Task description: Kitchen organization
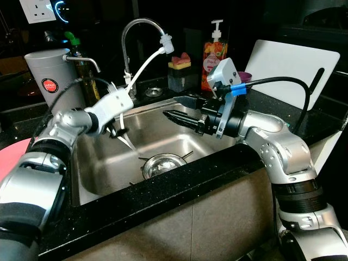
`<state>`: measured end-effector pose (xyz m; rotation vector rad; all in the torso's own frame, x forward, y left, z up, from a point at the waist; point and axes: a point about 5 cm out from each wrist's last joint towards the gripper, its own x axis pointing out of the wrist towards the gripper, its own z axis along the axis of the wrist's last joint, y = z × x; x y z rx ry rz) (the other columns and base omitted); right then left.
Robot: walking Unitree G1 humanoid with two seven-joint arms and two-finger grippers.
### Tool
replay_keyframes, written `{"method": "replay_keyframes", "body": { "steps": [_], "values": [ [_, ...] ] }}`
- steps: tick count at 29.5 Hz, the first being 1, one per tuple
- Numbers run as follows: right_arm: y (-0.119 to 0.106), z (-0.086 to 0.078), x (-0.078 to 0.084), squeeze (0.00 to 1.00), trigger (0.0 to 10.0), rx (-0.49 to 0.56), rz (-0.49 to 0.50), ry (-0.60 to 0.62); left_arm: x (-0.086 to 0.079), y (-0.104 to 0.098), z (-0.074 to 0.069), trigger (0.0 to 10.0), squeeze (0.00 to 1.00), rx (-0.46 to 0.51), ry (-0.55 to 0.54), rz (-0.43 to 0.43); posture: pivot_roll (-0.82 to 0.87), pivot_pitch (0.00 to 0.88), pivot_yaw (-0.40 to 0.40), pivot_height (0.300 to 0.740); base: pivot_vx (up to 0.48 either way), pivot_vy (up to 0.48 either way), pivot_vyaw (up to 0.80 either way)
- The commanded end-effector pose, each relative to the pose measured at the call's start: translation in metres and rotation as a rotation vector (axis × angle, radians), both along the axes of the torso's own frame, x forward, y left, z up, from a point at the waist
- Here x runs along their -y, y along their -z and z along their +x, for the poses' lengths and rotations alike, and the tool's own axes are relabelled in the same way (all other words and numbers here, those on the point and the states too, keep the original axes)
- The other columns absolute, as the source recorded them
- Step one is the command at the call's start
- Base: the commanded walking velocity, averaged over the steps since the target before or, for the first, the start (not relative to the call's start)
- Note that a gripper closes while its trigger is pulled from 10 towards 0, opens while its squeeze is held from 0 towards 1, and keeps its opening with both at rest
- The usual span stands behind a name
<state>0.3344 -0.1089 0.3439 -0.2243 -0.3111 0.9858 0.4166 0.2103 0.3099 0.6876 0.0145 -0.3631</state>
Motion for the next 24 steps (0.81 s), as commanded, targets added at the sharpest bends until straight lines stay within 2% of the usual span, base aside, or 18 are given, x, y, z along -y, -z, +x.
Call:
{"method": "replay_keyframes", "body": {
  "steps": [1,2,3,4,5,6,7,9,12,14,16,17,18,20,24],
  "values": [
    [-0.010,0.001,0.004,0.00,10.0,0.038,0.044,0.034,-0.013,-0.005,0.000,10.0,0.00,-0.003,-0.117,-0.098,0.05,0.106,0.038,0.740,0.000,0.000,0.00],
    [-0.010,0.001,0.004,0.00,10.0,0.038,0.044,0.034,-0.013,-0.005,0.000,10.0,0.00,-0.003,-0.117,-0.098,0.05,0.106,0.038,0.740,0.000,0.000,0.00],
    [-0.013,0.003,0.009,0.00,10.0,0.054,0.053,0.089,-0.018,-0.010,0.000,10.0,0.00,0.007,-0.177,-0.195,0.04,0.112,0.037,0.740,0.000,0.000,0.00],
    [-0.014,0.006,0.016,0.00,10.0,0.072,0.046,0.167,-0.024,-0.020,0.000,10.0,0.00,0.029,-0.246,-0.337,0.04,0.117,0.032,0.740,0.000,0.000,0.00],
    [-0.014,0.006,0.016,0.00,10.0,0.072,0.046,0.167,-0.024,-0.020,0.000,10.0,0.00,0.029,-0.246,-0.337,0.04,0.117,0.032,0.740,0.000,0.000,0.00],
    [-0.014,0.006,0.018,0.00,10.0,0.074,0.037,0.192,-0.026,-0.025,-0.001,10.0,0.00,0.039,-0.267,-0.414,0.04,0.117,0.032,0.740,0.000,0.000,0.00],
    [-0.014,0.006,0.018,0.00,10.0,0.074,0.037,0.192,-0.026,-0.025,-0.001,10.0,0.00,0.039,-0.267,-0.414,0.04,0.117,0.032,0.740,0.000,0.000,0.00],
    [-0.013,0.005,0.019,0.00,10.0,0.077,0.029,0.219,-0.031,-0.032,-0.003,10.0,0.00,0.081,-0.311,-0.505,0.04,0.123,0.030,0.740,0.000,0.000,0.00],
    [-0.010,0.003,0.021,0.00,10.0,0.070,0.050,0.256,-0.041,-0.034,-0.008,10.0,0.00,0.156,-0.401,-0.699,0.06,0.126,0.031,0.740,0.000,0.000,0.00],
    [-0.008,0.003,0.022,0.00,10.0,0.064,0.072,0.275,-0.037,-0.032,-0.017,10.0,0.00,0.224,-0.398,-0.688,0.06,0.128,0.029,0.740,0.000,0.000,0.00],
    [-0.006,0.001,0.023,0.00,10.0,0.057,0.098,0.290,-0.027,-0.024,-0.033,10.0,0.00,0.265,-0.374,-0.720,0.07,0.133,0.025,0.740,0.000,0.000,0.00],
    [-0.005,0.001,0.024,0.00,10.0,0.055,0.108,0.297,-0.024,-0.018,-0.041,10.0,0.00,0.258,-0.380,-0.759,0.07,0.133,0.025,0.740,0.000,0.000,0.00],
    [-0.005,0.001,0.024,0.00,10.0,0.055,0.108,0.297,-0.024,-0.018,-0.041,10.0,0.00,0.258,-0.380,-0.759,0.07,0.133,0.025,0.740,0.000,0.000,0.00],
    [-0.004,0.001,0.024,0.00,10.0,0.050,0.121,0.305,-0.021,-0.010,-0.056,10.0,0.00,0.262,-0.347,-0.800,0.07,0.136,0.027,0.740,0.000,0.000,0.00],
    [-0.003,0.000,0.025,0.00,10.0,0.045,0.129,0.310,-0.024,-0.005,-0.074,10.0,0.00,0.277,-0.327,-0.802,0.08,0.142,0.023,0.740,0.000,0.000,0.00]
  ]
}}
